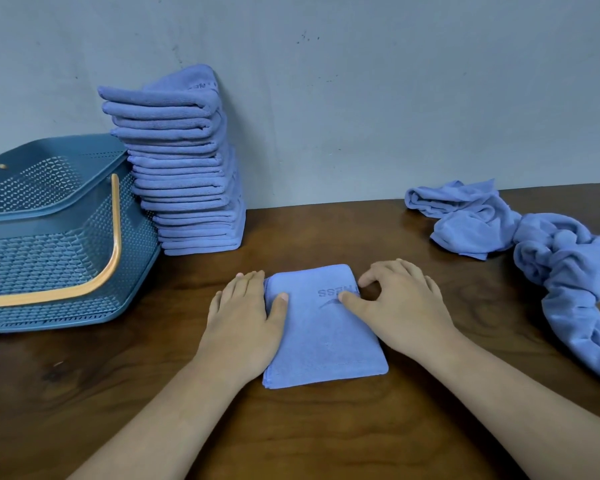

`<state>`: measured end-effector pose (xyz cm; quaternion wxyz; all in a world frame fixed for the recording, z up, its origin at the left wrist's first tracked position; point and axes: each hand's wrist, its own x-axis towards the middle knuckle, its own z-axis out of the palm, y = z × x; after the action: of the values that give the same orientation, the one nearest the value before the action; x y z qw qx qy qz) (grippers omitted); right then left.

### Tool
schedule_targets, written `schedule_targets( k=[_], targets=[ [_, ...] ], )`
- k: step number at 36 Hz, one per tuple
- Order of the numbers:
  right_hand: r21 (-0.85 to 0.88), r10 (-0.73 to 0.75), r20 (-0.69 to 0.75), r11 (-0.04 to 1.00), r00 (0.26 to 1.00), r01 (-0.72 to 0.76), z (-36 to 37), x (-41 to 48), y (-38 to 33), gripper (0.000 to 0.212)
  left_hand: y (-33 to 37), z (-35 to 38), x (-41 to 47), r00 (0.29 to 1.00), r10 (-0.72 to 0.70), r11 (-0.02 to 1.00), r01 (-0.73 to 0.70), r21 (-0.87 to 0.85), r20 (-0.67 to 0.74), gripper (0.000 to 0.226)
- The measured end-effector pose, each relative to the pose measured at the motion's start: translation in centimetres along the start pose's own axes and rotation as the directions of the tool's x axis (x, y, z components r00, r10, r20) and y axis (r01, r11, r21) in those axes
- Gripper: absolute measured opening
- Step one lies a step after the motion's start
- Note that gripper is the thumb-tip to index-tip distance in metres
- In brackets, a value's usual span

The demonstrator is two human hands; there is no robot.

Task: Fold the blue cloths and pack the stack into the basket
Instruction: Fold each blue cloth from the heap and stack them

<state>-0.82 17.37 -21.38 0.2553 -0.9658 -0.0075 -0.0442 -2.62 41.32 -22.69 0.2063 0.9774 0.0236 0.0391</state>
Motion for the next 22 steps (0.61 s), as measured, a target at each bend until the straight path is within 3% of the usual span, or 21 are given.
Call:
schedule_targets(
  k=[9,15,19,22],
  targets=[
    [0.098,0.006,0.056,0.995,0.998,-0.012,0.6,0.2,-0.6,0.031,0.2,0.0,0.1,1.0,0.008,1.0,-0.008,0.03,0.022,0.065],
    [0.34,-0.097,0.005,0.936,0.995,0.09,0.8,0.4,-0.4,0.023,0.2,-0.3,0.1,1.0,0.018,1.0,-0.018,-0.004,0.014,0.062],
    [0.573,-0.139,0.004,0.812,0.99,0.112,-0.1,-0.5,-1.2,0.018,0.5,-0.9,-0.3,1.0,-0.013,0.978,0.014,-0.21,0.006,0.072],
    [0.752,-0.155,0.008,0.652,0.988,0.096,-0.6,-1.0,-1.8,0.01,0.8,-1.4,-0.3,0.999,-0.038,0.841,0.032,-0.54,-0.001,0.078]
  ],
)
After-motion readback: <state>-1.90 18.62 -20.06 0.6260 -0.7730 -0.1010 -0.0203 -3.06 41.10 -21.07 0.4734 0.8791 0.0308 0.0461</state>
